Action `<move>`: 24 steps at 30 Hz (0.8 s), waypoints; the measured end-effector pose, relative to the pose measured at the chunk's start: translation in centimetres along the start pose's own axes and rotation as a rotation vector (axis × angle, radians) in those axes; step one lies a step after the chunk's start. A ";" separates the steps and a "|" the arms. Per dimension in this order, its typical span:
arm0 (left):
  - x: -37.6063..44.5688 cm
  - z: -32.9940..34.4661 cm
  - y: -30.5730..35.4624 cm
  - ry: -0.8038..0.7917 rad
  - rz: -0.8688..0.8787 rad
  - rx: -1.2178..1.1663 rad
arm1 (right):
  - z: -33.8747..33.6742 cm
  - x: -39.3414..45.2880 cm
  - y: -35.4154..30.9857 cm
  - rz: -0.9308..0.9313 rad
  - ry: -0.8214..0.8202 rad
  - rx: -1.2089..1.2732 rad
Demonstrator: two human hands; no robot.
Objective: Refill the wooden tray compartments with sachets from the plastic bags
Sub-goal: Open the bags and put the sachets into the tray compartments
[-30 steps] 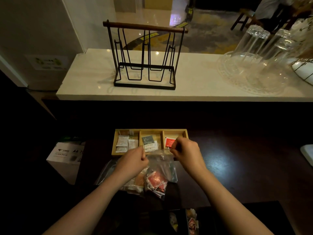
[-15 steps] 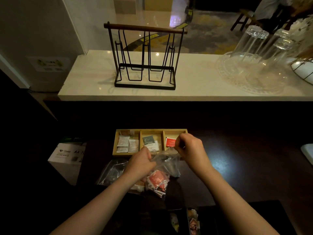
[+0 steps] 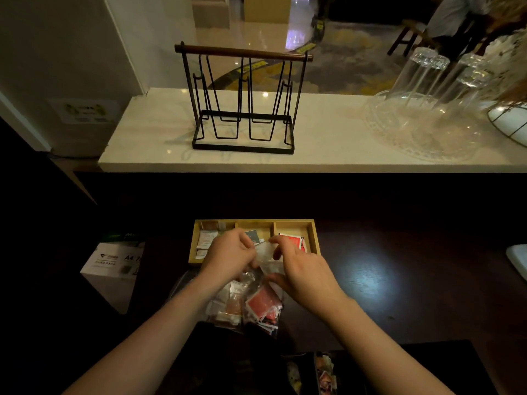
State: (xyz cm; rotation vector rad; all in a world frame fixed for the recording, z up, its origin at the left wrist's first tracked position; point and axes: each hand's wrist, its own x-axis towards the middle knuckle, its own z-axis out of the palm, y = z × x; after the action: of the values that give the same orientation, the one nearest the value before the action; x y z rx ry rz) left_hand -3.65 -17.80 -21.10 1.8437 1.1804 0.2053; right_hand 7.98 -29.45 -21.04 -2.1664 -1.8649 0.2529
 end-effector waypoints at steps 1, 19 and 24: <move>-0.2 -0.5 0.0 -0.035 0.025 -0.010 | 0.1 0.3 0.2 0.000 0.017 -0.009; 0.4 0.1 -8.1 -0.239 -0.451 -0.981 | -5.6 8.0 -3.5 -0.050 0.155 0.673; 1.4 -0.1 -7.2 -0.275 -0.441 -1.070 | -6.4 9.0 -4.8 -0.099 0.160 0.619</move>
State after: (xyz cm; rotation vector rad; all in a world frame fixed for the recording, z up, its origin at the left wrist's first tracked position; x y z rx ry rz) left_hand -7.56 -15.75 -26.93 0.6389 0.9552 0.2524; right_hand 6.87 -20.53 -13.05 -1.6194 -1.5346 0.5362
